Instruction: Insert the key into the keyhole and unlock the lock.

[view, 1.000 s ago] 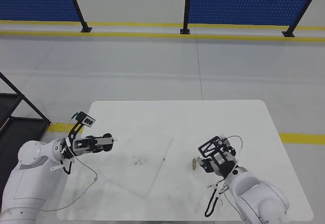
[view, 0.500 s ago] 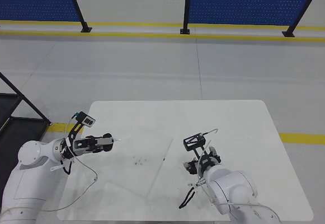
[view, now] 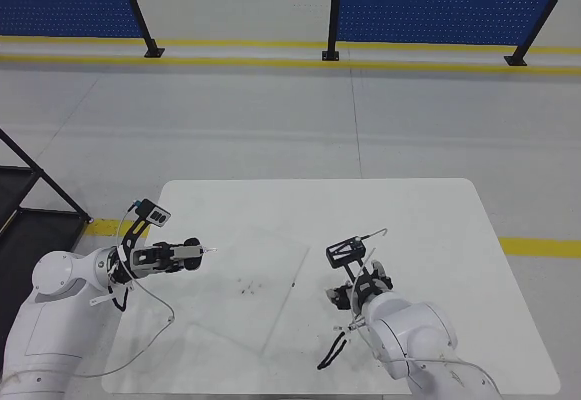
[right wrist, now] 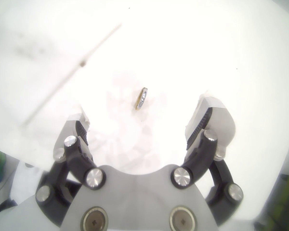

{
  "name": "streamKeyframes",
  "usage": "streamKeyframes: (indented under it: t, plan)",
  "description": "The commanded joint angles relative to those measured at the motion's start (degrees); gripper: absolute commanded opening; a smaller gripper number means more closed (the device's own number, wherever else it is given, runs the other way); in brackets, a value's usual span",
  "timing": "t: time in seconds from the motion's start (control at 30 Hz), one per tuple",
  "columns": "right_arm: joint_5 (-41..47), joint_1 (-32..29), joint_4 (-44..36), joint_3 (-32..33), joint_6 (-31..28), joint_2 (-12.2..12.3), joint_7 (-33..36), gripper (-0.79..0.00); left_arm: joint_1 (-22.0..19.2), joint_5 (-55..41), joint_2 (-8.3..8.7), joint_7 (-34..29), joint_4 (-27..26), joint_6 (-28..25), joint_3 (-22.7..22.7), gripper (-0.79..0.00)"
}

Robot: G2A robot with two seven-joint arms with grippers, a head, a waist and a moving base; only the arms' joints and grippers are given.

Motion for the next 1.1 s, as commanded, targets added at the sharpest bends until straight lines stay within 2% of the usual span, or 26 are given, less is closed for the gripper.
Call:
streamKeyframes:
  t: [0.0,0.2,0.43,0.73,1.07]
  plan:
    - [1.00,1.28,1.18,-0.25,-0.11,-0.32,1.38,0.000,0.00,0.00,0.00,0.00,0.00,0.00,0.00,-0.785]
    - [7.45,9.80,8.06,-1.90,3.87,-2.34,10.71,0.000,0.00,0.00,0.00,0.00,0.00,0.00,0.00,-0.785]
    - [9.18,16.24,18.58,-3.76,1.62,-5.18,13.76,0.000,0.00,0.00,0.00,0.00,0.00,0.00,0.00,-0.785]
    - [7.88,18.75,26.66,-5.68,1.62,-8.08,13.76,0.000,0.00,0.00,0.00,0.00,0.00,0.00,0.00,-0.785]
    - [7.83,17.66,28.31,-4.65,1.62,-9.30,13.76,0.000,0.00,0.00,0.00,0.00,0.00,0.00,0.00,-0.785]
